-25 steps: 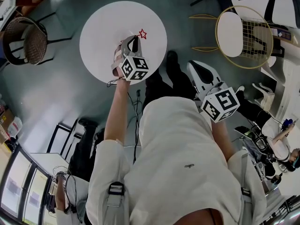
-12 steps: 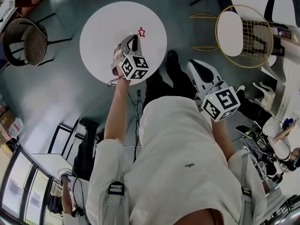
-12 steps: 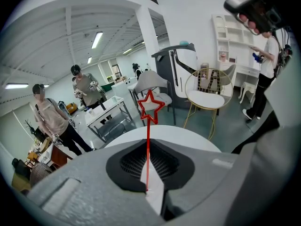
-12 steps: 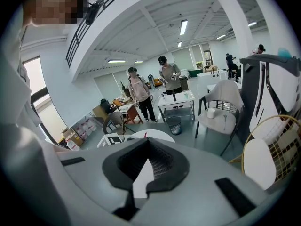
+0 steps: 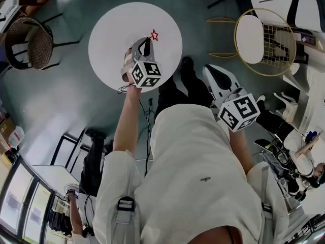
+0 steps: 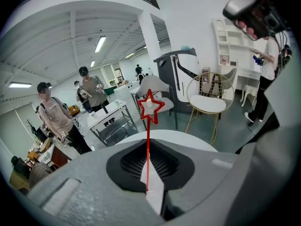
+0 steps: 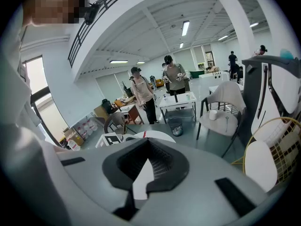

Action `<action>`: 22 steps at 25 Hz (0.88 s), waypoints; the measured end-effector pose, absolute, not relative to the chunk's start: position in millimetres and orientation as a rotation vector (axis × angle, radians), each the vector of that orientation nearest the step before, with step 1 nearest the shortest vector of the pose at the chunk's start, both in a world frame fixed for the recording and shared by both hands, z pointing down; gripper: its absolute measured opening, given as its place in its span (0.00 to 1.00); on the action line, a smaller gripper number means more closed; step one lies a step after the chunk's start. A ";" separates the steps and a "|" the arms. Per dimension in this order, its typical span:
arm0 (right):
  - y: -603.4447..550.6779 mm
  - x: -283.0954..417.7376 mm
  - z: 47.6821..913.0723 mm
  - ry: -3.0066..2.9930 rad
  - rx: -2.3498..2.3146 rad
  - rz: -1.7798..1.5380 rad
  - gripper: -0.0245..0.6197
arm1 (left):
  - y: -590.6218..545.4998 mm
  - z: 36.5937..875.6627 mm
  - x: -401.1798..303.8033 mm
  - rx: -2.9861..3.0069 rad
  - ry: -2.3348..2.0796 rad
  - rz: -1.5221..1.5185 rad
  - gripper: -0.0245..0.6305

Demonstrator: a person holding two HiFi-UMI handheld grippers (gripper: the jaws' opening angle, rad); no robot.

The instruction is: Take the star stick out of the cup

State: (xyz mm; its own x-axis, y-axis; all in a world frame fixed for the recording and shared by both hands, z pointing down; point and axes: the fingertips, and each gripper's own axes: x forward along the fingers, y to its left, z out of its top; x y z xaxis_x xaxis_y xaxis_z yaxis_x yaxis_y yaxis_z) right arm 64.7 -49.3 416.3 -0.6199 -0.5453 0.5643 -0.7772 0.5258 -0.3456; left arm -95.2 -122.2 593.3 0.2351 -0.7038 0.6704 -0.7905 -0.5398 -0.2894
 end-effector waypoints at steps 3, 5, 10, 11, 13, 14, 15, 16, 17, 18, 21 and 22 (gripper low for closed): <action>-49.2 62.2 414.6 -2.391 1.081 0.814 0.05 | -121.4 588.0 -97.9 2.378 -1.464 1.172 0.07; -49.5 61.7 413.1 -2.403 1.077 0.809 0.05 | -120.3 583.8 -99.2 2.370 -1.478 1.153 0.07; -51.2 56.1 408.4 -2.443 1.054 0.782 0.05 | -118.4 567.3 -105.1 2.355 -1.533 1.080 0.07; -51.4 54.1 406.8 -2.450 1.048 0.775 0.05 | -117.7 563.5 -107.1 2.352 -1.545 1.064 0.07; -50.9 49.9 403.1 -2.465 1.033 0.760 0.05 | -114.8 555.2 -111.6 2.341 -1.572 1.021 0.07; -50.5 48.1 400.9 -2.472 1.026 0.752 0.05 | -113.1 550.4 -113.7 2.336 -1.587 0.998 0.07; -50.3 46.5 398.6 -2.479 1.021 0.744 0.05 | -111.5 545.4 -115.5 2.333 -1.602 0.978 0.07; -50.4 45.2 396.4 -2.486 1.016 0.737 0.05 | -110.3 540.4 -117.0 2.331 -1.616 0.959 0.07; -50.7 44.0 394.5 -2.494 1.011 0.730 0.05 | -109.4 535.4 -118.3 2.329 -1.628 0.941 0.07; -51.0 42.8 393.0 -2.501 1.006 0.724 0.05 | -108.6 530.4 -119.4 2.327 -1.640 0.922 0.07; -50.2 38.3 389.6 -2.521 0.991 0.713 0.05 | -104.1 515.3 -122.3 2.317 -1.671 0.855 0.07; -49.5 36.2 388.7 -2.529 0.985 0.710 0.05 | -101.9 510.1 -123.4 2.314 -1.681 0.832 0.07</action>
